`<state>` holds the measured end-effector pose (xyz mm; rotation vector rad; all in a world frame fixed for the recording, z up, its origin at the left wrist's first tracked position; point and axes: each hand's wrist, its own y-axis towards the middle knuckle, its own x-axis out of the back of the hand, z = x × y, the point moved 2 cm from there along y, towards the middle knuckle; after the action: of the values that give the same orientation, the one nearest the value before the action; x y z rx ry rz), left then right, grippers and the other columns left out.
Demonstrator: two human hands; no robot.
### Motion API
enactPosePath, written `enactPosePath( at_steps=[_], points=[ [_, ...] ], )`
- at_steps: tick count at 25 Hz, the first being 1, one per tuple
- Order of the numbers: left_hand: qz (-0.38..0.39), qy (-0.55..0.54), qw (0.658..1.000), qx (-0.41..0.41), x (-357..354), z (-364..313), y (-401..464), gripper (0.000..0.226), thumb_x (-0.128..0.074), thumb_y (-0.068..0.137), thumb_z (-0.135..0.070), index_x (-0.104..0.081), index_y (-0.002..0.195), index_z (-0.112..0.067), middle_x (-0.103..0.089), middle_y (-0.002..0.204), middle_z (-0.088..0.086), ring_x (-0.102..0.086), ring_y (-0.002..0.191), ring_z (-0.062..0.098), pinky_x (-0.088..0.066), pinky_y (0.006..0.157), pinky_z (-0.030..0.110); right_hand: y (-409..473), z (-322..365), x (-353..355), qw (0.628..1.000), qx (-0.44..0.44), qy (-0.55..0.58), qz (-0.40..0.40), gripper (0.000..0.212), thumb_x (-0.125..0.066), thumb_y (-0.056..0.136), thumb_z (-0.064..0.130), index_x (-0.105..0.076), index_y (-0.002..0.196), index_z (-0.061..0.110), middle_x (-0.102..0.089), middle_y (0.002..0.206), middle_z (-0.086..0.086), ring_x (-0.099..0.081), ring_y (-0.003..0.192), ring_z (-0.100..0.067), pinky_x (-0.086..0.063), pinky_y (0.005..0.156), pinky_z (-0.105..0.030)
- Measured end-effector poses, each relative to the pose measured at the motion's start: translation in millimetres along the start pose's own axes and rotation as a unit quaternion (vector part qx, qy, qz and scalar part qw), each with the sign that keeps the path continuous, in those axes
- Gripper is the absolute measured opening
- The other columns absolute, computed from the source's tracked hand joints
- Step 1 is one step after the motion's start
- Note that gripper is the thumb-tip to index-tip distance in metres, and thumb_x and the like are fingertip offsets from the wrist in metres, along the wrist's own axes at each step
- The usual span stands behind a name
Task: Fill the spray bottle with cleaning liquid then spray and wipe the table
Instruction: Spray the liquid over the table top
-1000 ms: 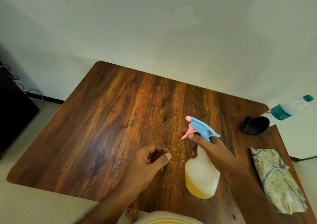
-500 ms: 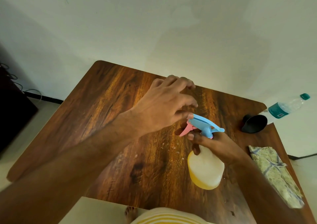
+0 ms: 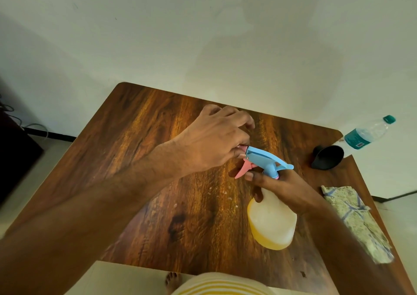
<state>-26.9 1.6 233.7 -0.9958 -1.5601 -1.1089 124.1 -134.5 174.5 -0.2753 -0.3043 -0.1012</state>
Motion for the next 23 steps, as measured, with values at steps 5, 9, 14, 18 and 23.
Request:
enactPosePath(
  at_steps=[5,9,14,18,23],
  points=[
    [-0.073,0.023,0.997,0.001,-3,-3,-6,0.029,-0.065,0.089,-0.045,-0.07,0.114,-0.032,-0.048,0.141,-0.01,-0.039,0.133,0.015,-0.026,0.112,0.049,-2,4,-3,1.0,0.01,0.009,0.001,0.024,-0.07,0.071,0.06,-0.068,0.088,0.044,-0.065,0.064,0.002,-0.062,0.059,-0.011,-0.053,0.064,-0.019],
    [0.045,-0.064,0.997,0.014,3,8,-5,0.035,-0.063,0.091,-0.043,-0.063,0.125,-0.034,-0.034,0.153,-0.013,-0.027,0.141,0.009,-0.014,0.12,0.049,0,7,-6,1.0,0.025,-0.017,0.007,0.027,-0.069,0.073,0.062,-0.067,0.094,0.046,-0.066,0.069,0.003,-0.063,0.061,-0.012,-0.054,0.066,-0.021],
    [0.108,-0.046,0.993,0.007,10,12,2,0.034,-0.06,0.095,-0.038,-0.062,0.128,-0.031,-0.037,0.15,-0.013,-0.026,0.142,0.009,-0.009,0.12,0.053,3,9,-9,0.999,0.022,-0.022,0.012,0.021,-0.068,0.07,0.065,-0.065,0.089,0.056,-0.067,0.069,0.004,-0.064,0.061,-0.011,-0.054,0.065,-0.02],
    [0.043,0.003,0.999,0.009,0,7,-1,0.032,-0.06,0.094,-0.042,-0.062,0.124,-0.032,-0.042,0.144,-0.014,-0.03,0.139,0.009,-0.009,0.121,0.056,5,7,-9,1.0,0.026,-0.016,0.0,0.022,-0.069,0.071,0.064,-0.065,0.091,0.056,-0.066,0.068,0.006,-0.063,0.06,-0.01,-0.056,0.066,-0.022],
    [0.068,-0.059,0.996,0.028,-5,11,-2,0.035,-0.063,0.092,-0.04,-0.061,0.126,-0.032,-0.04,0.146,-0.013,-0.031,0.139,0.009,-0.009,0.121,0.057,6,2,-8,0.999,0.027,-0.031,0.002,0.035,-0.068,0.072,0.068,-0.065,0.101,0.049,-0.068,0.073,-0.002,-0.064,0.061,-0.012,-0.056,0.068,-0.024]
  ],
)
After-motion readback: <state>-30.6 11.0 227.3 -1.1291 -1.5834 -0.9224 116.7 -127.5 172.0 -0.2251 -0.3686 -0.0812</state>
